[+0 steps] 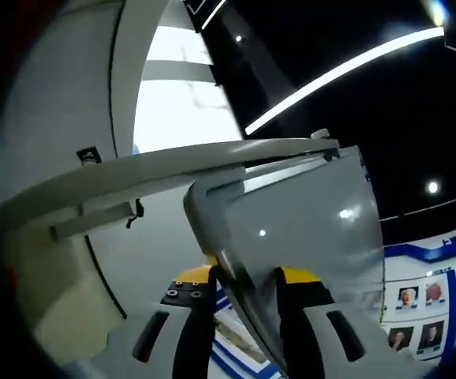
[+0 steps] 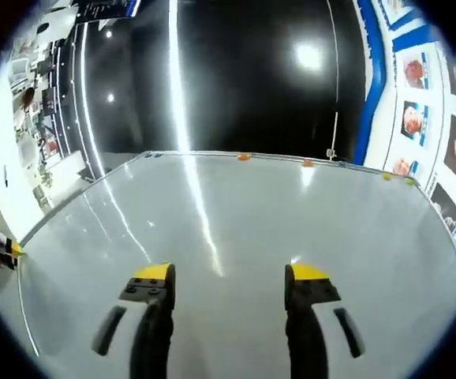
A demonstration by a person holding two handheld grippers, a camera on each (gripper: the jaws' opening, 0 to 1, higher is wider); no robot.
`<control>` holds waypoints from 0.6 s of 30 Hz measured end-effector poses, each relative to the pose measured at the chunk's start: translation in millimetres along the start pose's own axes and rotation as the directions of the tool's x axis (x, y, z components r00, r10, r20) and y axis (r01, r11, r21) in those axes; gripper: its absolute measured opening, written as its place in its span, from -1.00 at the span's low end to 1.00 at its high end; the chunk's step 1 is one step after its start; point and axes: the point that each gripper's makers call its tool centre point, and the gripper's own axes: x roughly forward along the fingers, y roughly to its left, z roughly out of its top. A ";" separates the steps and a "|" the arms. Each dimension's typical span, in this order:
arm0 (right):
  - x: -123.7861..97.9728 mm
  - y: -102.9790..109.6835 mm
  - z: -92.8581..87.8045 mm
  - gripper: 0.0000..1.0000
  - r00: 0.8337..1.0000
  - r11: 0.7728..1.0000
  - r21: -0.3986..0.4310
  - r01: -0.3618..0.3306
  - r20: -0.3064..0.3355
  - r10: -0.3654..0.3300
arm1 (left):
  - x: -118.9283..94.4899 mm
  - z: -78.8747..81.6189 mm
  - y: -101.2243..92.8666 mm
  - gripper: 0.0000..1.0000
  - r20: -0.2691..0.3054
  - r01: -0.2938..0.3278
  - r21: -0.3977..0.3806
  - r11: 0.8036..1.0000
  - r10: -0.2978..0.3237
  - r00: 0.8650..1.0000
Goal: Wipe the writing off the whiteboard with the eraser
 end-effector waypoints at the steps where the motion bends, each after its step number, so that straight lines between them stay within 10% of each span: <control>1: -1.5 -2.4 -1.5 0.16 1.000 1.000 0.007 0.008 -0.005 -0.008 | -0.2 0.4 0.5 -0.35 0.000 0.005 -0.002 1.000 -0.005 1.000; 6: -12.1 -28.3 -15.9 0.20 0.994 0.978 0.193 0.081 0.057 -0.094 | -2.2 0.6 1.3 -0.36 0.004 0.034 -0.016 0.999 -0.033 0.999; 18: 1.6 11.8 -39.0 0.19 0.997 0.992 0.104 -0.072 0.045 0.068 | 11.5 4.3 16.6 -0.37 0.006 0.032 -0.038 0.999 -0.032 0.999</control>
